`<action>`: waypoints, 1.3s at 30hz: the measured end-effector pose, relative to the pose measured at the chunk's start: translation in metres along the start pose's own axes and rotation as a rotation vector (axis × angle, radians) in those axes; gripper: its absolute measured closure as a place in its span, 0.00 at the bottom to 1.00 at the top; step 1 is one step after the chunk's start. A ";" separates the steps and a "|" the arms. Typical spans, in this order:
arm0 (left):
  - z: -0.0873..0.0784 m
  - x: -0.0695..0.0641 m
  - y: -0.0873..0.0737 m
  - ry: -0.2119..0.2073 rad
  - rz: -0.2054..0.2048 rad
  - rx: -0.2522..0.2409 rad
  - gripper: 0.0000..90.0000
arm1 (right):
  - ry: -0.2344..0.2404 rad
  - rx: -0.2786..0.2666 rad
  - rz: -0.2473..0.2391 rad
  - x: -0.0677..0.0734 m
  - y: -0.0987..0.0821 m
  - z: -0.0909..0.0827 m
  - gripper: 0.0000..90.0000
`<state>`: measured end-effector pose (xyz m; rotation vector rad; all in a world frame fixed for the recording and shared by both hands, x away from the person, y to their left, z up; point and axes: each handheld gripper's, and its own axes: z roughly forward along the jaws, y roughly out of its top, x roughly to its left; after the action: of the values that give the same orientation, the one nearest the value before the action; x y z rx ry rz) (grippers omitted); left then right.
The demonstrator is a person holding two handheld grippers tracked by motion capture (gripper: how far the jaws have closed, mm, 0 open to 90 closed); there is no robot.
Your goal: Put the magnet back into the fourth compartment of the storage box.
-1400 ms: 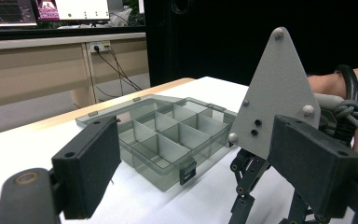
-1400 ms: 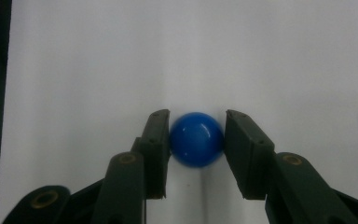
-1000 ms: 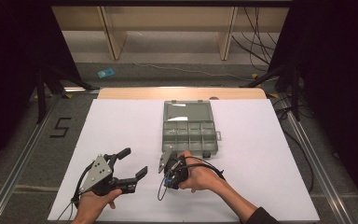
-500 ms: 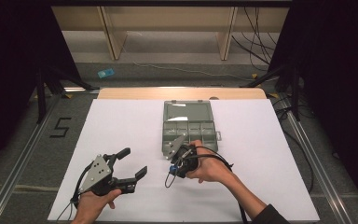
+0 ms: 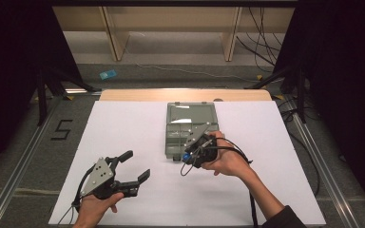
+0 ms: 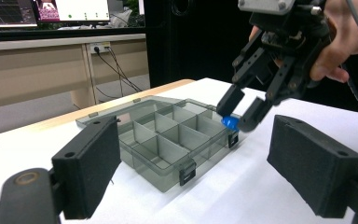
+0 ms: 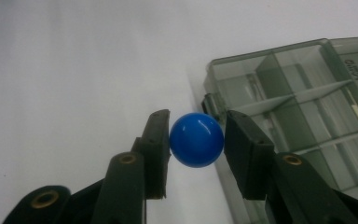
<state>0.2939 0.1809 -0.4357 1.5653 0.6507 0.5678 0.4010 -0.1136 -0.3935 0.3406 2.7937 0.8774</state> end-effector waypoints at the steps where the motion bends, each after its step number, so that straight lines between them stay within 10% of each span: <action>1: 0.000 0.000 0.000 0.000 0.000 0.000 0.18 | -0.008 -0.001 0.004 -0.002 -0.001 -0.002 0.69; 39: 0.000 0.000 0.000 0.000 0.009 0.001 0.18 | -0.185 -0.078 0.165 -0.054 -0.039 -0.050 0.69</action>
<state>0.2940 0.1812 -0.4354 1.5696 0.6440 0.5743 0.4335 -0.1869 -0.3697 0.6143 2.5825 0.9348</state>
